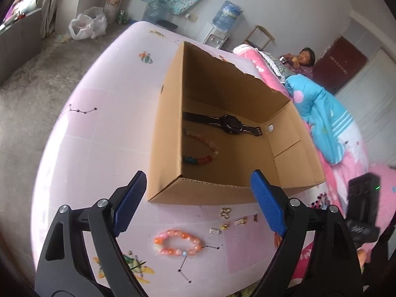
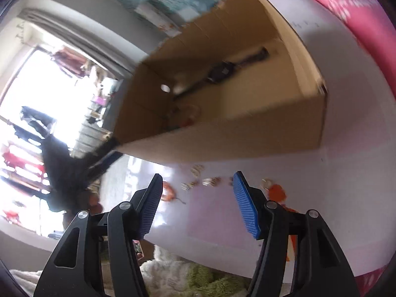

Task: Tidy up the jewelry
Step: 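Open the right gripper and withdraw it from the box toward the orange bracelet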

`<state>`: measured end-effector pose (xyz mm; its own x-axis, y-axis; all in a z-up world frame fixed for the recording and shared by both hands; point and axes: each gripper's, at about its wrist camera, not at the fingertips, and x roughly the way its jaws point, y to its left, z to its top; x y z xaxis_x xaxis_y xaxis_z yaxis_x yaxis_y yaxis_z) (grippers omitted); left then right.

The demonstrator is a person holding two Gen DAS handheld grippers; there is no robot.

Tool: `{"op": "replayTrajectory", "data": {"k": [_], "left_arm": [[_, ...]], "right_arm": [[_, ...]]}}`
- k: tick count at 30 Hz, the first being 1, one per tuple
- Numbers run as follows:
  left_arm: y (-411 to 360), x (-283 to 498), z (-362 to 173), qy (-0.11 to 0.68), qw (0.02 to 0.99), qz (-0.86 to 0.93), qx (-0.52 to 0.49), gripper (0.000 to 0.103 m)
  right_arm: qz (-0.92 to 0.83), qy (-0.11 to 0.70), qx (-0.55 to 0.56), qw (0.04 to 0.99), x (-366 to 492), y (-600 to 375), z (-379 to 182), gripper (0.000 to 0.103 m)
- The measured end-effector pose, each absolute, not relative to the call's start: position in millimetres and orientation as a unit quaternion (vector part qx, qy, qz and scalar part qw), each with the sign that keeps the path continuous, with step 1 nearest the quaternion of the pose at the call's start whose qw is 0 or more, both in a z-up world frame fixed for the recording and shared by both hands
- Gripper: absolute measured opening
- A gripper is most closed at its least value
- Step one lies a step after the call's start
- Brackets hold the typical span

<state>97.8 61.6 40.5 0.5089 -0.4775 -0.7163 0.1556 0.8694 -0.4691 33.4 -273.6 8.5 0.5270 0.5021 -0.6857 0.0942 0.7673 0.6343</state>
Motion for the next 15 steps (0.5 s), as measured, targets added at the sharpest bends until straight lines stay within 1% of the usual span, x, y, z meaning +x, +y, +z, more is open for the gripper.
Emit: {"op": "replayTrajectory", "data": {"k": [1, 3, 5, 7, 15], "left_arm": [[61.4, 97.6, 37.2, 0.461, 0.848, -0.188, -0.181, 0.082], [60.4, 99.8, 32.4, 0.463, 0.844, -0.190, -0.194, 0.082], [58.0, 101.8, 29.0, 0.464, 0.840, -0.194, -0.204, 0.082], [56.8, 102.4, 28.0, 0.465, 0.839, -0.192, -0.208, 0.082], [51.7, 101.5, 29.2, 0.455, 0.849, -0.178, -0.202, 0.082]], "right_arm": [[0.115, 0.472, 0.317, 0.814, 35.8, -275.2, 1.8, 0.054], [0.093, 0.473, 0.314, 0.818, 41.4, -278.6, -4.1, 0.049], [0.088, 0.463, 0.322, 0.821, 45.2, -282.3, -5.0, 0.048], [0.086, 0.454, 0.338, 0.820, 49.8, -285.6, -3.9, 0.045], [0.084, 0.447, 0.354, 0.817, 52.8, -287.9, -1.6, 0.043]]}}
